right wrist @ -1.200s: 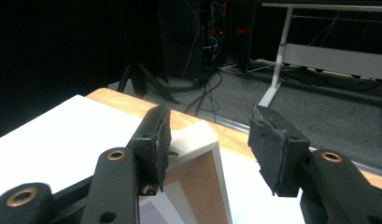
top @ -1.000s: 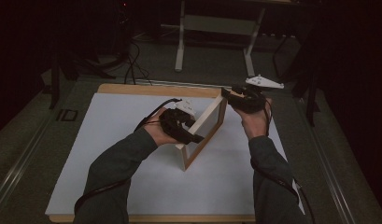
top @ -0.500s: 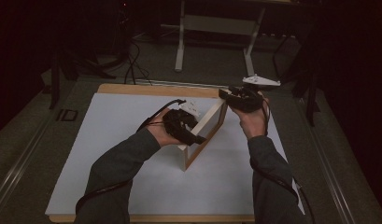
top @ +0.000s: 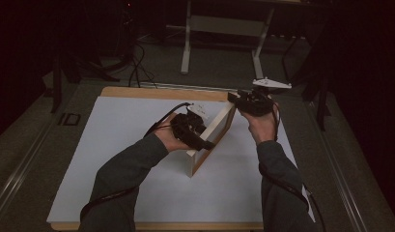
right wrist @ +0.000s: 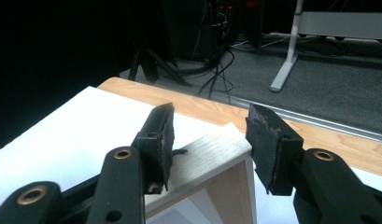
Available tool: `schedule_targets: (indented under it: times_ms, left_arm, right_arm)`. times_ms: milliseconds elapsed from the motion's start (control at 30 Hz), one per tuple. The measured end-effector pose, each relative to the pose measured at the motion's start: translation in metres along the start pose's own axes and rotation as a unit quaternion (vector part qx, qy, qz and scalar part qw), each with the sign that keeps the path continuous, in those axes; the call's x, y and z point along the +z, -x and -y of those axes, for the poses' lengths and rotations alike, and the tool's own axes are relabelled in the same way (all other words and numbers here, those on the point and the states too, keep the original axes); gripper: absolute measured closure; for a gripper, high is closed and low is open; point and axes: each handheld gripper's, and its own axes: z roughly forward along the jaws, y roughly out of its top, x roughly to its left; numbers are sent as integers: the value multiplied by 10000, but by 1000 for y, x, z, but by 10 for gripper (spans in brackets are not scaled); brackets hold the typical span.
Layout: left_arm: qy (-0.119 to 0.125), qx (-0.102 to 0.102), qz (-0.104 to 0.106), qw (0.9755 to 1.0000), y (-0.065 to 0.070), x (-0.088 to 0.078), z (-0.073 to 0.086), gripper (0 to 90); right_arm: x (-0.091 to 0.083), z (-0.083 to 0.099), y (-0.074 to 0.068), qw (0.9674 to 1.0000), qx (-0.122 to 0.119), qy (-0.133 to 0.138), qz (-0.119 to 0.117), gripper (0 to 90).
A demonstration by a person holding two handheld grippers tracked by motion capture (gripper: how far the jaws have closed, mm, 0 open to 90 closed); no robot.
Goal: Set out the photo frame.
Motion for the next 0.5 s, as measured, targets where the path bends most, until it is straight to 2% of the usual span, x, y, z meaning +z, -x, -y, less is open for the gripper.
schedule_targets:
  times_ms: [167,333,500]
  left_arm:
    - [-33,-191,21,9998,-3,3,-1,324]
    - [-31,-271,26,9996,-4,7,-3,298]
    - [7,-471,244,9986,-10,11,-3,305]
  right_arm:
    - [2,1,2,10000,67,-17,2,516]
    - [5,2,4,9999,125,-18,37,512]
    - [9,5,7,9997,222,-31,101,501]
